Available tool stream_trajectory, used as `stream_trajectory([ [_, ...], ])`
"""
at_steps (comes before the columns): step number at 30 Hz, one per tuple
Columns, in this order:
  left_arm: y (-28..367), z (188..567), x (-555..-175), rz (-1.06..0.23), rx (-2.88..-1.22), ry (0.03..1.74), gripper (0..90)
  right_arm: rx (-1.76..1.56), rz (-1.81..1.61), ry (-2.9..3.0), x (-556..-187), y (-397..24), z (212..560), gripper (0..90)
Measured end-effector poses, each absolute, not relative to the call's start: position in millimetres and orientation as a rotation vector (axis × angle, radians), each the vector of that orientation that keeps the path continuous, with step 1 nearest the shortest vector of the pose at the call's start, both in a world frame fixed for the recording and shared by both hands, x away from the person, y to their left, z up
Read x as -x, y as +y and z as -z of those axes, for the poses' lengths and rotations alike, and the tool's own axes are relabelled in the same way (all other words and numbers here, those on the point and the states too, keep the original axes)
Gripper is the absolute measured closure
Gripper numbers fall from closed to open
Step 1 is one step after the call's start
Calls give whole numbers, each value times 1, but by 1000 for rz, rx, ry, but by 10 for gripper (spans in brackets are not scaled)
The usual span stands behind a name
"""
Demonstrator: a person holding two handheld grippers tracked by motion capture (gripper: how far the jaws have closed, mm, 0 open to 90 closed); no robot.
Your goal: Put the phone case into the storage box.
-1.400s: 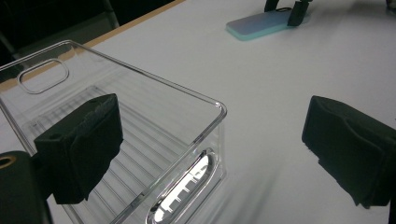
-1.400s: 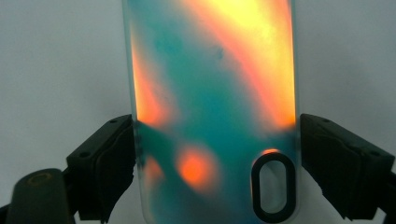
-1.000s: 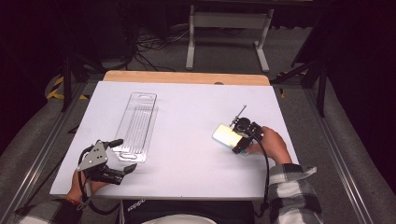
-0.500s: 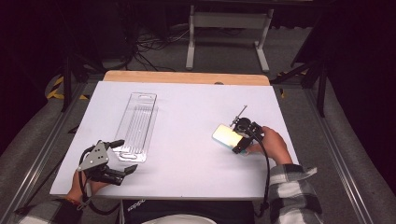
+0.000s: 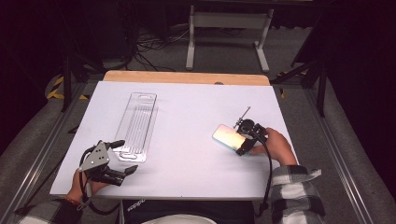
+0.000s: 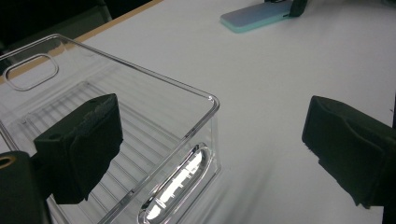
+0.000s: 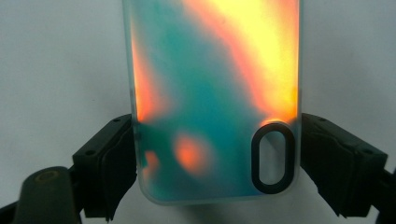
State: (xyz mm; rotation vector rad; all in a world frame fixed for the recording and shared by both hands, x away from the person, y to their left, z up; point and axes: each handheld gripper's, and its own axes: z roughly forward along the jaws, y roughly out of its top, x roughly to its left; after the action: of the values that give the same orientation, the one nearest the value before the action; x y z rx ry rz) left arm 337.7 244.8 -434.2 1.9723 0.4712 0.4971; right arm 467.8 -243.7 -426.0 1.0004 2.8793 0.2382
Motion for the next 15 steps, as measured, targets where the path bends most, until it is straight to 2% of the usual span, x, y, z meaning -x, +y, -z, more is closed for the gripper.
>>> stream_trajectory([
  [15,240,434,-334,-543,-2007,441,68,-1016,-364,2830,-463,-245,419,178],
])
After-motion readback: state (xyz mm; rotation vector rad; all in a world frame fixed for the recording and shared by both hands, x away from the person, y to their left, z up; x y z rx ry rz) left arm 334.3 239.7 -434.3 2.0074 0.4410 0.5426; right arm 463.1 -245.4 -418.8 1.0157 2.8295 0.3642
